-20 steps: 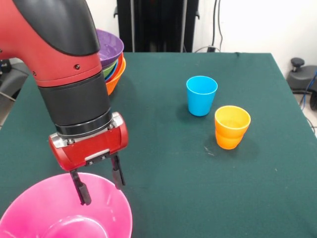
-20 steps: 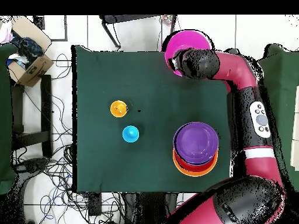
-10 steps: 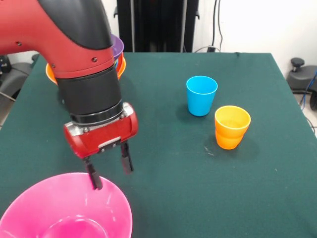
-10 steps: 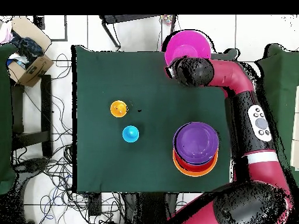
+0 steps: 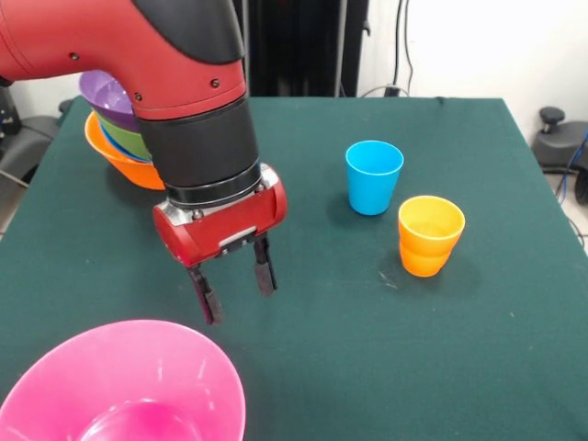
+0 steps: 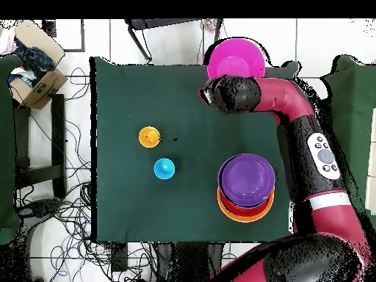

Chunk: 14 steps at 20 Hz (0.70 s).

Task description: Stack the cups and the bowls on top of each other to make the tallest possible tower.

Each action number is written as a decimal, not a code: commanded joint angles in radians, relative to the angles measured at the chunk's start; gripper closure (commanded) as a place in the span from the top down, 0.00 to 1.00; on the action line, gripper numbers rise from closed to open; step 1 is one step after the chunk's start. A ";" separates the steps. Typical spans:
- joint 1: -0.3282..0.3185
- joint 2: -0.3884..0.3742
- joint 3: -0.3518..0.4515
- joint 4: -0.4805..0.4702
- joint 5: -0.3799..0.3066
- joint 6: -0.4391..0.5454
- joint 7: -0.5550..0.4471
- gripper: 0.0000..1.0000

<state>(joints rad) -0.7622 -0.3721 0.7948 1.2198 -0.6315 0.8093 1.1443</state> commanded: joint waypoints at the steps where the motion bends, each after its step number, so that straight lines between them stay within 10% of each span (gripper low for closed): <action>1: 0.039 -0.008 -0.082 0.041 -0.052 -0.080 0.037 1.00; 14: 0.095 -0.043 -0.179 0.061 -0.154 -0.256 0.084 1.00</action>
<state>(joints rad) -0.7205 -0.4043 0.7325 1.2264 -0.6975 0.6046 1.1443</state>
